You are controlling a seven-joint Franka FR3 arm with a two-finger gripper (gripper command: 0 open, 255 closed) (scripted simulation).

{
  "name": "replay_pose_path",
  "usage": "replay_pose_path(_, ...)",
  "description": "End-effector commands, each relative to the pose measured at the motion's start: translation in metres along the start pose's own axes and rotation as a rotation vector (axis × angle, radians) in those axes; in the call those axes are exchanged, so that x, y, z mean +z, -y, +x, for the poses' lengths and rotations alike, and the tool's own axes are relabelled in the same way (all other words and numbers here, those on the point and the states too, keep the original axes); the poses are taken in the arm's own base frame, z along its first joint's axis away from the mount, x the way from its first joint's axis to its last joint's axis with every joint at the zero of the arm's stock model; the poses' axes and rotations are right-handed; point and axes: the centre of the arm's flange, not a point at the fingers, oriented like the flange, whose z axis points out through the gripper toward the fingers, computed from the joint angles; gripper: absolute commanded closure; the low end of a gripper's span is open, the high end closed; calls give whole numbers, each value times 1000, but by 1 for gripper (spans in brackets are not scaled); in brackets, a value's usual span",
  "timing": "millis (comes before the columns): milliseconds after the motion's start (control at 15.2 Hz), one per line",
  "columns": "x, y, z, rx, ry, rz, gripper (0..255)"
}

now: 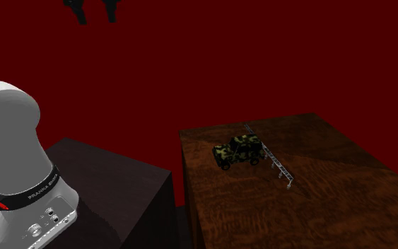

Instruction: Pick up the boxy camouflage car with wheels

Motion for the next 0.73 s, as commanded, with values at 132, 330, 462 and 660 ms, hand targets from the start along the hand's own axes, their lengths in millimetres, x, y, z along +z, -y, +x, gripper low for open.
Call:
replay_pose_path(132, 18, -15, 12, 49, -9, 1, 0)
replay_pose_path(330, 44, -38, 28, 123, -23, 2, 0)
replay_pose_path(462, 62, -54, 38, 172, -32, 3, 0)
replay_pose_path(660, 88, -79, 52, 246, -45, 5, 0)
